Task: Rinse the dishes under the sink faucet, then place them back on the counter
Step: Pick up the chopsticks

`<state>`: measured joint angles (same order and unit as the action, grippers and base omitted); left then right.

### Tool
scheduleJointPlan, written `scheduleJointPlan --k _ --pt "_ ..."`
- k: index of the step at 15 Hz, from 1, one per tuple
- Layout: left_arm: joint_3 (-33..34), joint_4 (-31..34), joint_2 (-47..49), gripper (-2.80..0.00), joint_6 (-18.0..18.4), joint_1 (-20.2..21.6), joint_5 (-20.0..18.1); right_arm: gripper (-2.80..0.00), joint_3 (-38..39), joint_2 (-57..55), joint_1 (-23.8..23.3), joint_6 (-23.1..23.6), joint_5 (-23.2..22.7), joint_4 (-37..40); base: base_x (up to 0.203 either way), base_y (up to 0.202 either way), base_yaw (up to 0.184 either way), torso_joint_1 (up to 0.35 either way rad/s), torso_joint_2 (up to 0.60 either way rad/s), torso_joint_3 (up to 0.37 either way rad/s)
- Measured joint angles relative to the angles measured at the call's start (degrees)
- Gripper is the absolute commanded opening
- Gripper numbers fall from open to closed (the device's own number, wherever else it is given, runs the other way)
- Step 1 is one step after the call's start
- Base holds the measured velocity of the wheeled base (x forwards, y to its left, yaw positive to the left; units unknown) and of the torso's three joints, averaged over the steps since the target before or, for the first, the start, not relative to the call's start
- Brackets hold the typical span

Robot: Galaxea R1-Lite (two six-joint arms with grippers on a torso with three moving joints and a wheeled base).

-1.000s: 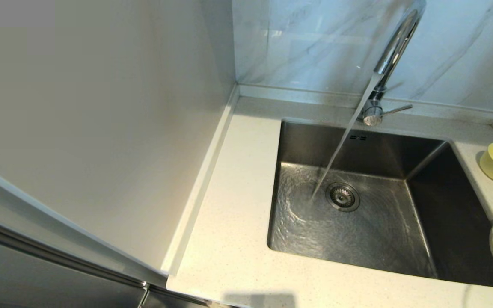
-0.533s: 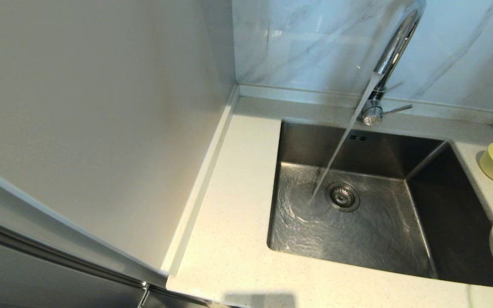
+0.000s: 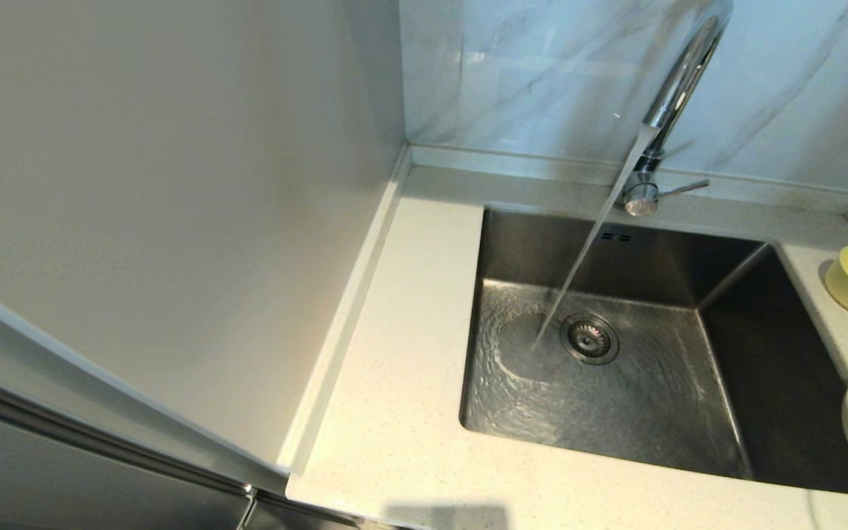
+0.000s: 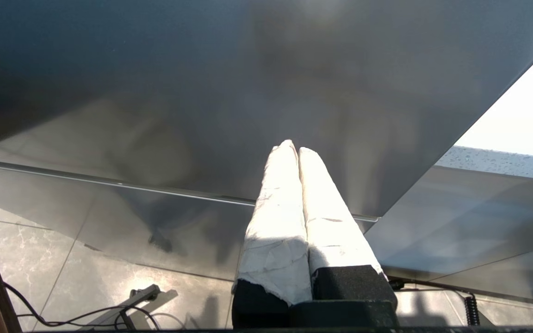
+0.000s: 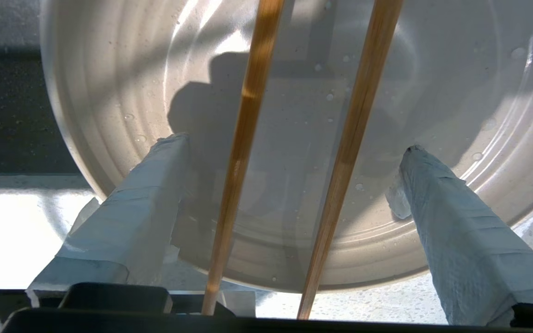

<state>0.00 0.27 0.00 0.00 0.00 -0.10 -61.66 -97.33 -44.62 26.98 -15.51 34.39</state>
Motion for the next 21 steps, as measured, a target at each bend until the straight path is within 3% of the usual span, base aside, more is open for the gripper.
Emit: scheduleJointPlan --k 14,21 --pt "0.0 0.0 0.0 -2.8 0.0 0.0 0.0 -2.8 2.3 1.1 0.2 -0.1 -0.2 -0.1 0.0 0.0 0.0 0.0 0.0 0.0" --pt "0.0 0.0 0.0 -2.8 0.0 0.0 0.0 -2.8 3.3 9.0 0.4 -0.4 -1.0 0.1 0.0 0.0 0.0 0.0 0.0 0.0"
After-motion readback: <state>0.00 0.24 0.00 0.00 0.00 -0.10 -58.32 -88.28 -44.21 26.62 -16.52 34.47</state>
